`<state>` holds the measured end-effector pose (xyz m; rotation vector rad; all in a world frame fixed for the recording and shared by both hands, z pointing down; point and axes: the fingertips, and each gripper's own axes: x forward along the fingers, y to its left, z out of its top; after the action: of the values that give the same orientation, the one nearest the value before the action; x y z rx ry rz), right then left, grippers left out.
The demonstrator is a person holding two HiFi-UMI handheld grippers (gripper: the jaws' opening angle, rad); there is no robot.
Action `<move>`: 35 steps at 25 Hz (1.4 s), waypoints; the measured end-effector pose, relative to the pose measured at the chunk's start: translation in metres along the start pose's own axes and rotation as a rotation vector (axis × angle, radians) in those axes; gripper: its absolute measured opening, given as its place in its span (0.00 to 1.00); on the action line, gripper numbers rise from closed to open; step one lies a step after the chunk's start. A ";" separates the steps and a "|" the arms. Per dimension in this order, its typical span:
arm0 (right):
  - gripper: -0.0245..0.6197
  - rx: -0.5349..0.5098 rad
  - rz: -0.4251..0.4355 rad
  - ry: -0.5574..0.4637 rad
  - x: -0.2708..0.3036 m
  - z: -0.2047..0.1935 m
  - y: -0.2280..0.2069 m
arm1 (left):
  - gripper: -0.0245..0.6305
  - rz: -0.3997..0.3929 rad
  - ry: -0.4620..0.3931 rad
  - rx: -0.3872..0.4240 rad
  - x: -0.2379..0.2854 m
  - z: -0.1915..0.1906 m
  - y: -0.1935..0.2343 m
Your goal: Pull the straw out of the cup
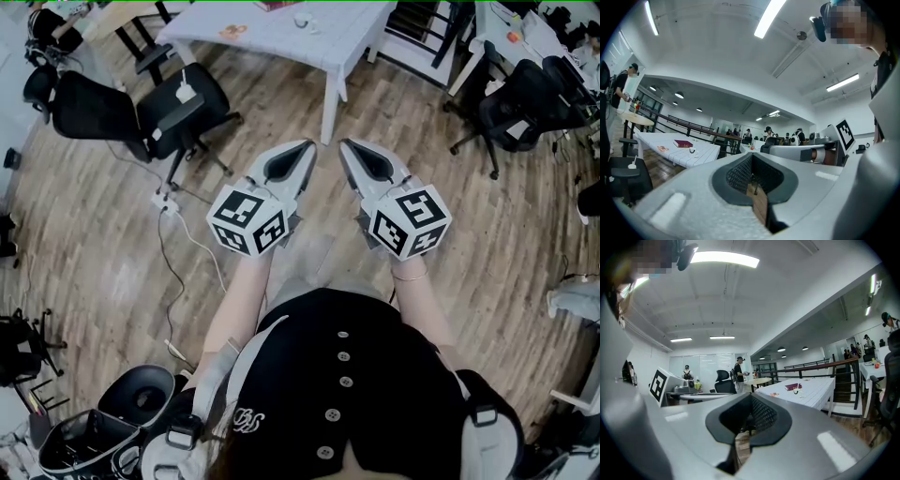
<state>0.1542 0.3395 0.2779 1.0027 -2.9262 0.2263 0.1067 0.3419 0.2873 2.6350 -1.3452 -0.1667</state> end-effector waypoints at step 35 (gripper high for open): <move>0.04 0.072 0.109 0.000 0.227 0.028 -0.200 | 0.04 0.102 -0.005 -0.039 0.214 0.022 0.205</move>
<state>0.0981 0.0415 0.2944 0.8510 -2.9958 0.3378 0.0654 0.0481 0.3045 2.5294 -1.4587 -0.1829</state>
